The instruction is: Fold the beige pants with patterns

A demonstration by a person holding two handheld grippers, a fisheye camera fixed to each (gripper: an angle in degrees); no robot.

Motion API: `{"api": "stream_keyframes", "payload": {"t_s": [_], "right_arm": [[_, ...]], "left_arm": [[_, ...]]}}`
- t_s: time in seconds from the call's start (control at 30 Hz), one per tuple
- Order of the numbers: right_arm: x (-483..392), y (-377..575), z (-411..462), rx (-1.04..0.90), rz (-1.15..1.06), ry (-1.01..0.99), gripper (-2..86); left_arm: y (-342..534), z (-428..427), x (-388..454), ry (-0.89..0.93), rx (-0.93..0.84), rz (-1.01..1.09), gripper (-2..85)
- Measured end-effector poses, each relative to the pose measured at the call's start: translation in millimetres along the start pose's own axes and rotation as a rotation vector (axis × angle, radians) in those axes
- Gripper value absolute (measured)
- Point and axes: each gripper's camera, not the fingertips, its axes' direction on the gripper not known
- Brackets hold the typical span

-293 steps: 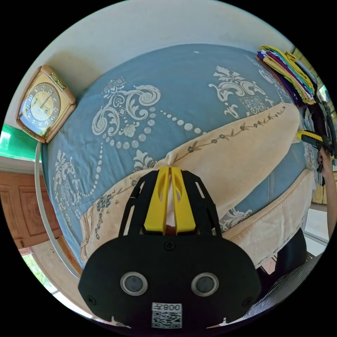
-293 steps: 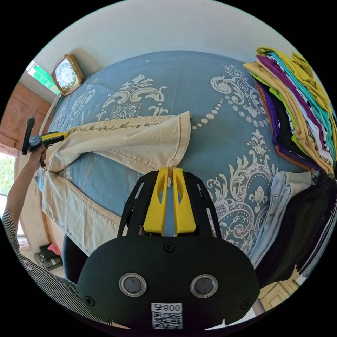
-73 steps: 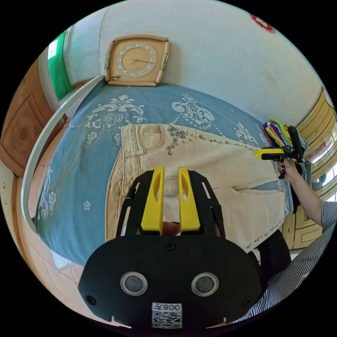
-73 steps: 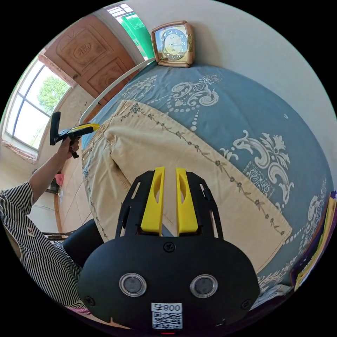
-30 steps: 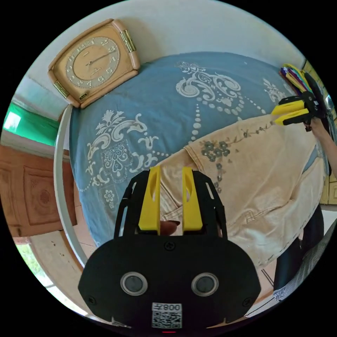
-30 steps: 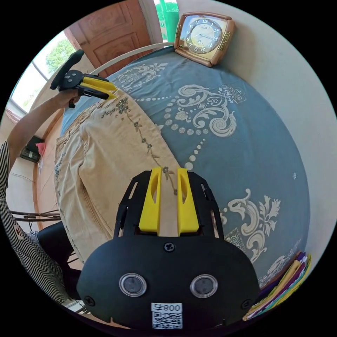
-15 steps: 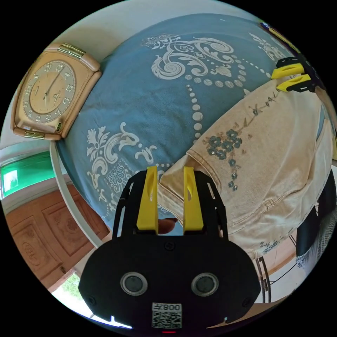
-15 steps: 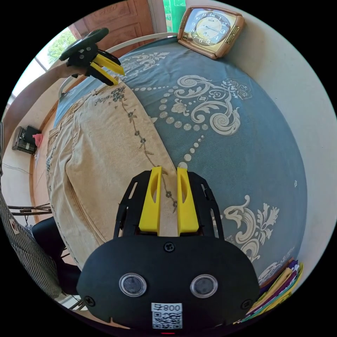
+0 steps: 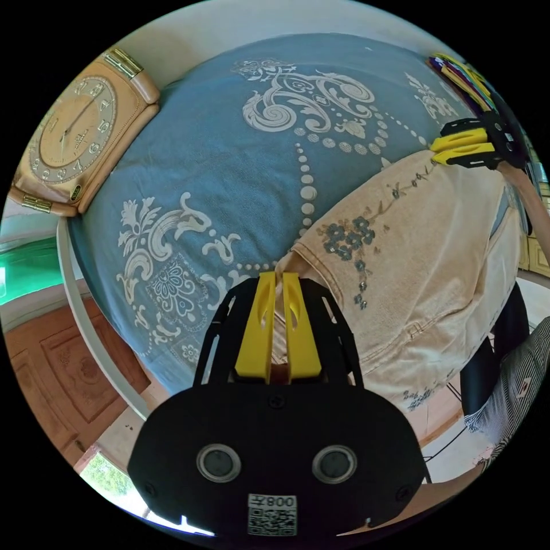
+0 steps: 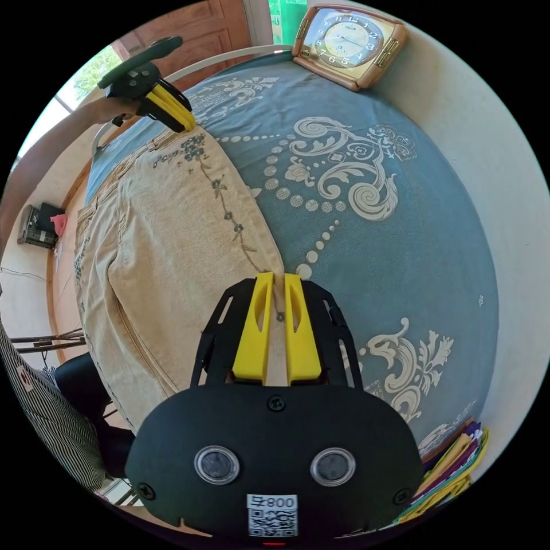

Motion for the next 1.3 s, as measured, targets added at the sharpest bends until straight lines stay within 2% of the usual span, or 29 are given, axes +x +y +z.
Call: {"api": "stream_keyframes", "payload": {"t_s": [0.4, 0.67, 0.9, 1.3], "right_arm": [[-88.7, 42.8, -49.1, 0.116, 0.042, 0.024, 1.6], [-201.0, 98.7, -83.0, 0.179, 0.009, 0.090, 1.4], [-292.2, 136.8, -92.6, 0.194, -0.029, 0.110, 1.2], [-415.0, 193.9, -43.7, 0.091, -0.090, 0.112, 1.2]], "left_arm": [[97.3, -60.8, 66.4, -0.178, 0.166, -0.041, 1.4], [199.3, -77.0, 128.5, -0.222, 0.211, -0.062, 1.1], [280.9, -57.8, 171.5, -0.211, 0.208, -0.124, 1.1], [385.0, 12.6, 226.8, -0.143, 0.152, -0.168, 1.3]]}}
